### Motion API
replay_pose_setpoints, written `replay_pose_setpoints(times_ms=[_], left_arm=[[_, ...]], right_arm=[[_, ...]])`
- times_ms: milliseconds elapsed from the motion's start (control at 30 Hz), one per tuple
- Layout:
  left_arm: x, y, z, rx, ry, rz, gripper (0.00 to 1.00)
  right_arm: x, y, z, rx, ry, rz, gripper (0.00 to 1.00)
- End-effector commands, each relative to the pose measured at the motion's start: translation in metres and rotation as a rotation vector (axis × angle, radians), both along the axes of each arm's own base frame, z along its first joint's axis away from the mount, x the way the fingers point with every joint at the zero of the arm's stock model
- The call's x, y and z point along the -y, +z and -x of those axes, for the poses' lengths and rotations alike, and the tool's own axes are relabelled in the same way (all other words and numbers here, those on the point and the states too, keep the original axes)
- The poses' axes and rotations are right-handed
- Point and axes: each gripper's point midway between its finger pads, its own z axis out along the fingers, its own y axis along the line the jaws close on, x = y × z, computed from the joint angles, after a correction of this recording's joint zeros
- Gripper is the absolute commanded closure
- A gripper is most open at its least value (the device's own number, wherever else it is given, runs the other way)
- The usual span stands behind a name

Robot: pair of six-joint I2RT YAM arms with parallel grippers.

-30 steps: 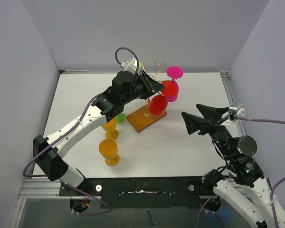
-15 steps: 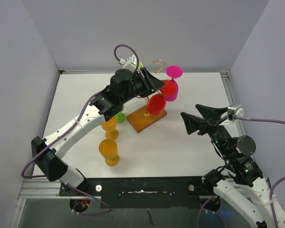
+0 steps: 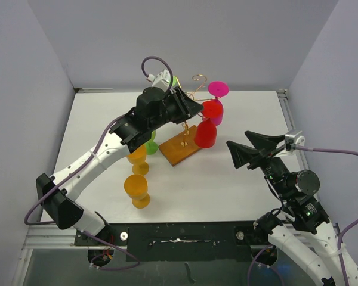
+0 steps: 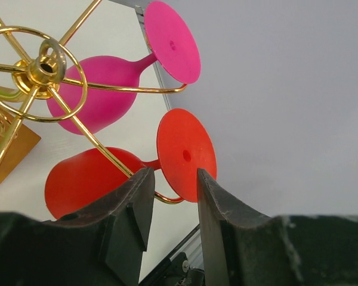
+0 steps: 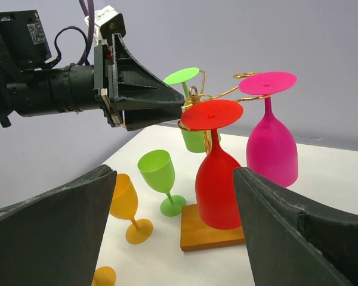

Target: Place the wine glass upside down on the wine glass rack

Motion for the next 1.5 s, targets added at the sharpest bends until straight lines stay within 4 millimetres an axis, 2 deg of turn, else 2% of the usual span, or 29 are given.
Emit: replay_pose_setpoints(times_ms=[0, 167, 367, 500, 733, 933, 1067, 1233, 1300, 1367, 1467], left_arm=[[-0.018, -0.005, -0.002, -0.003, 0.042, -0.028, 0.68], [-0.016, -0.008, 0.000, -0.018, 0.028, -0.019, 0.71], [-0.015, 0.004, 0.006, -0.003, 0.009, 0.012, 0.71], [-0.013, 0.012, 0.019, 0.013, -0.041, 0.066, 0.71], [-0.012, 0.004, 0.036, -0.003, -0.097, 0.112, 0.71], [-0.012, 0.020, 0.051, 0.052, -0.162, 0.140, 0.71], [-0.018, 0.028, 0.068, 0.096, -0.219, 0.137, 0.66], [-0.040, 0.045, 0.095, 0.250, -0.292, 0.098, 0.60], [-0.055, 0.049, 0.103, 0.316, -0.300, 0.063, 0.57], [-0.078, 0.047, 0.101, 0.359, -0.245, -0.001, 0.54], [-0.126, 0.029, 0.085, 0.365, -0.052, -0.163, 0.47]], right_arm=[[0.002, 0.014, -0.004, 0.036, -0.023, -0.042, 0.19], [0.003, 0.013, -0.005, 0.037, -0.027, -0.044, 0.19], [0.004, 0.013, -0.004, 0.036, -0.029, -0.046, 0.19], [0.004, 0.013, -0.004, 0.033, -0.032, -0.047, 0.19], [0.004, 0.013, -0.005, 0.031, -0.031, -0.050, 0.19], [0.000, 0.015, -0.006, 0.026, -0.014, -0.048, 0.19], [-0.004, 0.015, -0.009, -0.002, -0.007, -0.046, 0.19], [-0.008, 0.015, -0.016, -0.044, -0.010, -0.045, 0.19], [-0.011, 0.017, -0.018, -0.053, -0.002, -0.046, 0.20], [-0.015, 0.019, -0.021, -0.077, 0.010, -0.045, 0.20], [-0.027, 0.019, -0.026, -0.126, 0.045, -0.017, 0.24]])
